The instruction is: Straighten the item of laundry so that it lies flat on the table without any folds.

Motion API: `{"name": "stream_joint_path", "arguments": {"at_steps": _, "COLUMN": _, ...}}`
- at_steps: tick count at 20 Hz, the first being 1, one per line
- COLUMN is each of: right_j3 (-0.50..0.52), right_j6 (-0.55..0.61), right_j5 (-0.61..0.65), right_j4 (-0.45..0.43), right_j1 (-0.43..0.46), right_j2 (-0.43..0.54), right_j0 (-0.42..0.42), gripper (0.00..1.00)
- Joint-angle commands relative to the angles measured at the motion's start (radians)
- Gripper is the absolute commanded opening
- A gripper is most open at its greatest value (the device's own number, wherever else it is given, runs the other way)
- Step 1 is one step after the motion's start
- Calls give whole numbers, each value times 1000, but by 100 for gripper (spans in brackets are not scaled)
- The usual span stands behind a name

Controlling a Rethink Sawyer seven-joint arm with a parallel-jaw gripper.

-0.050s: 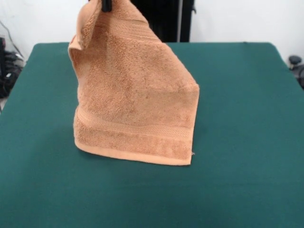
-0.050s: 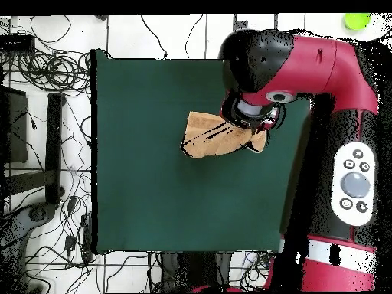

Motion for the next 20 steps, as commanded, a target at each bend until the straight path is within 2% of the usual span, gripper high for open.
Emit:
{"name": "stream_joint_path", "arguments": {"at_steps": 1, "right_j3": 220, "right_j6": -58, "right_j5": -113, "right_j4": 9, "right_j1": -46, "right_j2": 30, "right_j0": 40, "gripper": 0}}
{"name": "stream_joint_path", "arguments": {"at_steps": 5, "right_j3": 363, "right_j6": -33, "right_j5": -267, "right_j4": 27, "right_j1": -88, "right_j2": 24, "right_j0": 24, "gripper": 0}}
{"name": "stream_joint_path", "arguments": {"at_steps": 8, "right_j3": 408, "right_j6": -23, "right_j5": -325, "right_j4": 21, "right_j1": -95, "right_j2": 24, "right_j0": 17, "gripper": 0}}
{"name": "stream_joint_path", "arguments": {"at_steps": 13, "right_j3": 463, "right_j6": 6, "right_j5": -342, "right_j4": 30, "right_j1": -98, "right_j2": 15, "right_j0": 13, "gripper": 0}}
{"name": "stream_joint_path", "arguments": {"at_steps": 20, "right_j3": 567, "right_j6": 35, "right_j5": -488, "right_j4": 54, "right_j1": -102, "right_j2": 19, "right_j0": -19, "gripper": 0}}
